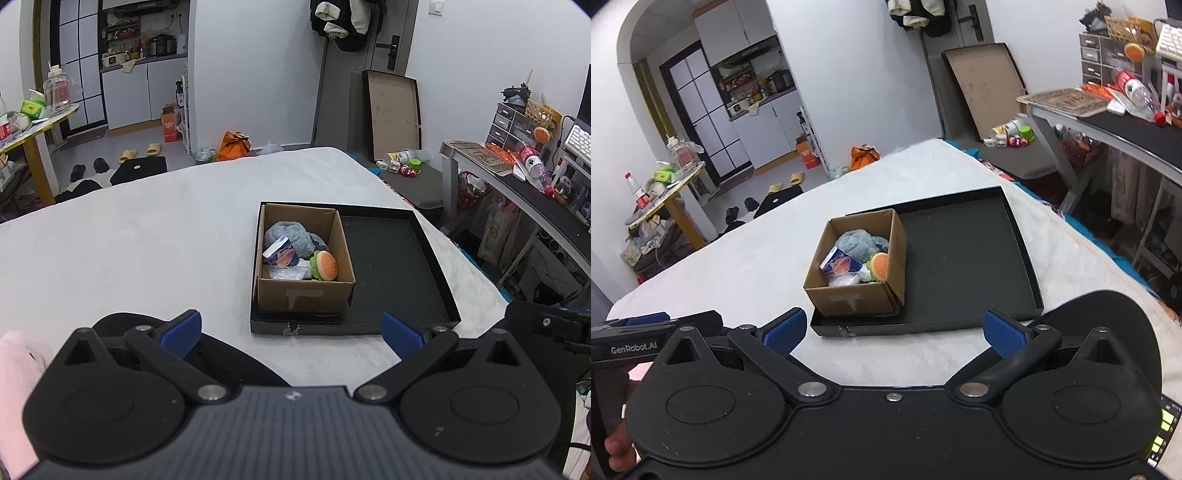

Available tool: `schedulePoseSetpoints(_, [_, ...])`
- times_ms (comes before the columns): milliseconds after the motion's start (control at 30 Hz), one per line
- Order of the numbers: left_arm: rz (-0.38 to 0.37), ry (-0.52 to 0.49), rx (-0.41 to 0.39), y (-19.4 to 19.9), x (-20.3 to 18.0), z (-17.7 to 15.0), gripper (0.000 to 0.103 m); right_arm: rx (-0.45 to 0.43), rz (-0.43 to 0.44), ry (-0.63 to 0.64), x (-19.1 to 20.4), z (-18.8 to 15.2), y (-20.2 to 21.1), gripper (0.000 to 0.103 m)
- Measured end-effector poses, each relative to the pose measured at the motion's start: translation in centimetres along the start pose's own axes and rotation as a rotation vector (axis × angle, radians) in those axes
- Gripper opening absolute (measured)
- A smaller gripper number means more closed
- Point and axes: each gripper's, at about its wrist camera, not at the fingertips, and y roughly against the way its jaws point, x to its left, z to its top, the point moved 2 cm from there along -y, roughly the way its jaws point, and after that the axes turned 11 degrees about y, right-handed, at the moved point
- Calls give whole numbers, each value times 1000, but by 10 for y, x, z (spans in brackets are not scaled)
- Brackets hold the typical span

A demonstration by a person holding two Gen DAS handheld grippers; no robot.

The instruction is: Organize soft objects

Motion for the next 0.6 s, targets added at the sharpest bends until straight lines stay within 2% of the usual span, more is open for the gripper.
schedulePoseSetpoints(600, [3, -7, -4, 1, -5, 1, 103, -19, -26, 14, 5, -2, 5, 103])
